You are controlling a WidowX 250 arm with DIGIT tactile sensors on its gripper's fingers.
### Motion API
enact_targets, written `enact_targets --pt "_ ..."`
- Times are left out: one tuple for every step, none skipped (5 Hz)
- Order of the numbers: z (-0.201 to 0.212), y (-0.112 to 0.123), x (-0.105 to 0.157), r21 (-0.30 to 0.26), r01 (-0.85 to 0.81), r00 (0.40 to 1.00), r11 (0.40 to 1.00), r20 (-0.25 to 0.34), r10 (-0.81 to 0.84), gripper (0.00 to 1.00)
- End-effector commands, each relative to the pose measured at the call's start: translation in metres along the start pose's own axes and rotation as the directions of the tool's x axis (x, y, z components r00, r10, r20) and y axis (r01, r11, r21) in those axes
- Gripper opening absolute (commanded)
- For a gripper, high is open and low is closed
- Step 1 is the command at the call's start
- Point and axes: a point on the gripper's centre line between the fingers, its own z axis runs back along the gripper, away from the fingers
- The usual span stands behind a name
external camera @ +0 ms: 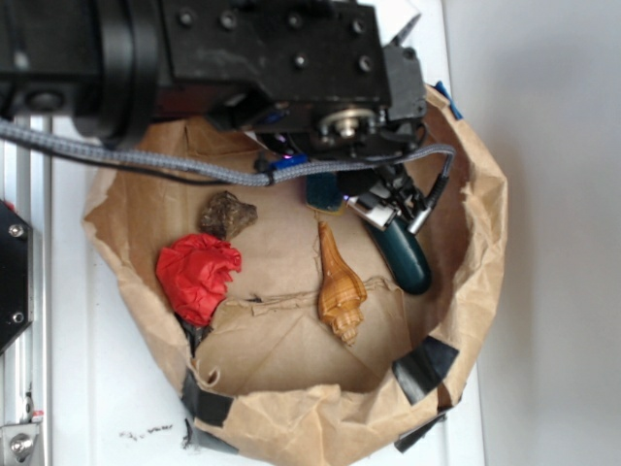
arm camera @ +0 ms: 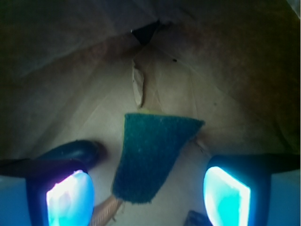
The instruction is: Grab the green sponge.
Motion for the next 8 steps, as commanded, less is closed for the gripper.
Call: enact_targets --pt "0.001 0.017 0.026 0.011 -0.054 0.998 0.998 0.028 0.054 1.00" --pt "0.000 0.020 0.026 0.019 -0.055 0.998 0.998 0.019 0.054 1.00" --pt "0.001 0.020 0.024 0.007 -0.057 0.998 0.998 0.014 0.057 1.00" --pt "0.008 0.019 0.022 -0.014 -0.053 0.999 0.998 -0.009 0.053 1.00" --pt "0.011 0.017 0.018 -0.039 -0.080 0.996 0.996 -0.051 0.078 1.00" --pt "0.005 0.013 0.009 -0.067 -0.070 0.993 0.995 -0.096 0.064 1.00" --pt "-0.001 0.009 0.006 -0.081 -0.081 0.993 0.993 -0.087 0.074 1.00" --pt "-0.011 0.002 0.003 -0.055 -0.081 0.993 0.995 -0.095 0.075 1.00"
